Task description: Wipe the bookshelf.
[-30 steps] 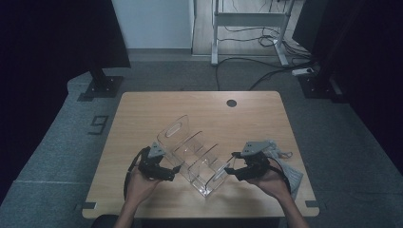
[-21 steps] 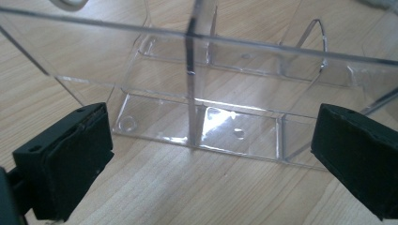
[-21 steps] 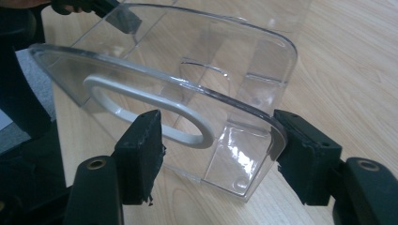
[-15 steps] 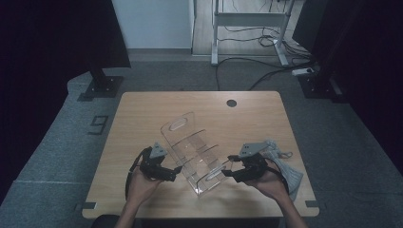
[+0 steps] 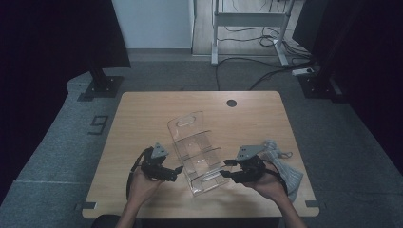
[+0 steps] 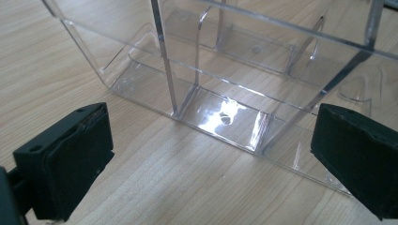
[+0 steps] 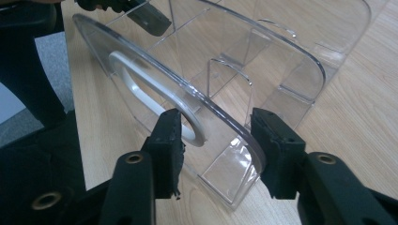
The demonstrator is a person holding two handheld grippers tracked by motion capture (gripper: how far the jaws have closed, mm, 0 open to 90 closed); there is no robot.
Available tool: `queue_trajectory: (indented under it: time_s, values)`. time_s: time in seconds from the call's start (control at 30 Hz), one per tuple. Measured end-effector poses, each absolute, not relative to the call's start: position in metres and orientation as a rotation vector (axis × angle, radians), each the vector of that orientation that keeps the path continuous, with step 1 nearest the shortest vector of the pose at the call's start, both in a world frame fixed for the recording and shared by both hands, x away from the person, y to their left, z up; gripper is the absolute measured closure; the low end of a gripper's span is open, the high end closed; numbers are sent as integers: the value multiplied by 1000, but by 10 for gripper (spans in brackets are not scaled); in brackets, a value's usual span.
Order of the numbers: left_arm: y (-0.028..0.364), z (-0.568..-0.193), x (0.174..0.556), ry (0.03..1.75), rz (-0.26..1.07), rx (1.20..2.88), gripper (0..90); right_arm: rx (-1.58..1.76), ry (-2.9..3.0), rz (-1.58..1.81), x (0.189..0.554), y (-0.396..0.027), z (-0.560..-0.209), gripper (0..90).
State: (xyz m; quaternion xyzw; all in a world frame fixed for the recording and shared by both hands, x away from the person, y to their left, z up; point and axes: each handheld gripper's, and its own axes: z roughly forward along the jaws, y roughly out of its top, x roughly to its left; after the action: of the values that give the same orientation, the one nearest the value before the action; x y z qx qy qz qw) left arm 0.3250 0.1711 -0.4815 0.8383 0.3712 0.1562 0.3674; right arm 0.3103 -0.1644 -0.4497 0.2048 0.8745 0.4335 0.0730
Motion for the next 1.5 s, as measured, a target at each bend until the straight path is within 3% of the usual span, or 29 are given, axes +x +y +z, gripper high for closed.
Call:
queue_trajectory:
  time_s: [1.1,1.5]
  values:
    - [175,-482,326,953,370,2154,0,512,2678,1305,306,-168,-449,696]
    - [174,-483,326,955,370,2163,0,467,2683,1285,302,-161,-448,806]
